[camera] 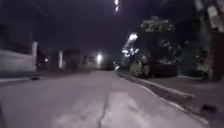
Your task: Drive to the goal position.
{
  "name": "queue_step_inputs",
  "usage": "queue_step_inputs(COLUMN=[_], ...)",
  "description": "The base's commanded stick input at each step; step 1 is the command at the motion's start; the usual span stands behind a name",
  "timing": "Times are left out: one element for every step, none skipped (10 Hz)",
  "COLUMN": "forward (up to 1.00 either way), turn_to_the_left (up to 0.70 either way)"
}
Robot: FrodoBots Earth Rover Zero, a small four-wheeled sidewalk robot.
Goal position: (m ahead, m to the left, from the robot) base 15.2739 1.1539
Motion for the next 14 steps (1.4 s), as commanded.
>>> queue_step_inputs(forward=[0.70, 0.70, 0.70, 0.70, 0.70, 0.70, 0.70, 0.70, 0.70, 0.70, 0.70, 0.70, 0.70, 0.70], turn_to_the_left=[0.00, 0.00, 0.00, 0.00, 0.00, 0.00, 0.00, 0.00, 0.00, 0.00, 0.00, 0.00, 0.00, 0.00])
